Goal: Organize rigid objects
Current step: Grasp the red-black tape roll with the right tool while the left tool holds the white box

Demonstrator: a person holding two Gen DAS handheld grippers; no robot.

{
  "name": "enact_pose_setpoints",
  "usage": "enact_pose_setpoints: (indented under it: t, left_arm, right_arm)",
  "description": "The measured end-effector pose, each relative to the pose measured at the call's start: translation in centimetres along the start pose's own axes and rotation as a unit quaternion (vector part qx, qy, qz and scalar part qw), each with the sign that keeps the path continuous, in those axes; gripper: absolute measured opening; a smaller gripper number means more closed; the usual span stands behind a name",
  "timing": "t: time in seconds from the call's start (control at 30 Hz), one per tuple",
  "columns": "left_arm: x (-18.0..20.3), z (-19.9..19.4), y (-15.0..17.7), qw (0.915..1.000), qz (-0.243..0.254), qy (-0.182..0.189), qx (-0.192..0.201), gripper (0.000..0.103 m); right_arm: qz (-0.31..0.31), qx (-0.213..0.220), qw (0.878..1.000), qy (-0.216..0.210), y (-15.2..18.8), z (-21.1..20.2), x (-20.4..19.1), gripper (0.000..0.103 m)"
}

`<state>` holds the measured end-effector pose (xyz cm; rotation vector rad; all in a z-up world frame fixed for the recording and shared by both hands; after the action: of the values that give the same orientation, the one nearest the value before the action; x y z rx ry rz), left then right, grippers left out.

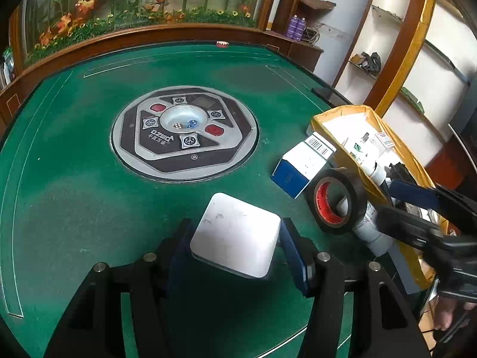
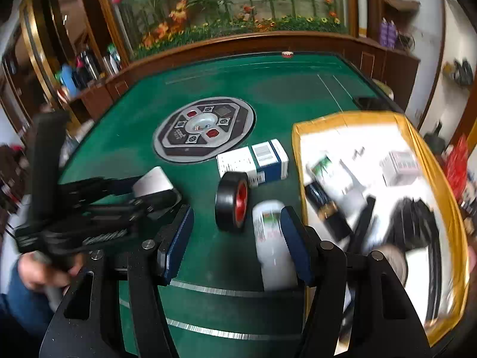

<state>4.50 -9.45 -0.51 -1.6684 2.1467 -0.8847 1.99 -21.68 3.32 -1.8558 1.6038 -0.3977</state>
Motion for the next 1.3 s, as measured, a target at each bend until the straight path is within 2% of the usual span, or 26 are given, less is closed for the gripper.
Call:
enact_pose_setpoints:
  t: [0.07, 0.1, 0.13, 0.17, 0.2, 0.23, 0.3, 0.53, 0.77, 0.9, 1.07, 1.3]
  left_arm:
    - [-0.1, 0.0, -0.2, 1.0000, -0.004, 0.000, -0.001, 0.059]
    - [-0.2, 0.0, -0.2, 1.0000, -0.006, 0.001, 0.000, 0.059]
    - [-0.2, 0.0, -0.2, 1.0000, -0.009, 0.003, 0.000, 0.059]
    - [-0.3, 0.0, -0.3, 0.9999, -0.010, 0.005, 0.000, 0.059]
    - [-0.4, 0.0, -0.3, 0.9999, -0.012, 0.006, -0.001, 0.059]
    - [-0.5, 0.0, -0.3, 0.9999, -0.015, 0.006, 0.000, 0.059]
    - [-0.5, -0.1, -0.4, 0.9998, -0.018, 0.009, 0.001, 0.059]
    - [0.3, -0.4, -0.4, 0.9998, -0.006, 0.015, 0.012, 0.059]
    - [1.3, -0.6, -0.4, 0.9995, 0.010, 0.019, 0.022, 0.059]
    - [2.0, -0.7, -0.3, 0.9990, 0.016, 0.033, 0.025, 0.059]
    - [3.2, -1.0, -0.4, 0.9985, 0.020, 0.042, 0.029, 0.059]
    - [7.3, -1.8, -0.7, 0.9957, 0.043, 0.073, 0.038, 0.058]
  right_arm:
    - [-0.003, -0.001, 1.000, 0.012, -0.8, 1.3, -0.5, 0.061]
    - [-0.003, -0.005, 1.000, 0.016, -1.0, 1.9, -0.5, 0.057]
    - [-0.012, -0.014, 0.999, 0.027, -1.2, 2.9, -0.7, 0.042]
    - [-0.015, -0.017, 0.999, 0.034, -1.2, 3.4, -0.8, 0.033]
    - [-0.015, -0.021, 0.999, 0.038, -1.2, 4.0, -0.9, 0.016]
    - [-0.016, -0.026, 0.999, 0.043, -1.1, 4.4, -0.9, 0.014]
    - [-0.016, -0.021, 0.999, 0.046, -0.8, 4.2, -0.9, 0.014]
    - [0.007, 0.010, 1.000, -0.012, 0.9, 1.1, -1.1, 0.014]
    - [0.039, 0.024, 0.998, -0.050, 2.5, -1.4, 0.2, 0.014]
    - [0.061, 0.043, 0.996, -0.053, 2.6, -3.4, 1.7, 0.014]
    - [0.087, 0.068, 0.993, -0.034, 3.0, -6.1, 4.8, 0.014]
    - [0.138, 0.098, 0.986, -0.009, 3.6, -9.1, 10.0, 0.014]
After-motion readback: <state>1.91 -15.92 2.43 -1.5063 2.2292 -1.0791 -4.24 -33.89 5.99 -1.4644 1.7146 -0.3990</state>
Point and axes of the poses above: each gripper's, at about its wrist camera, not at the fingertips, and z roughly the way its jaws point, x to its right, y to its underside, the point moved 5 cm from there along z, roughly the way its jaws point, and after that the axes turned 4 degrees about z, right-handed, at the moved point
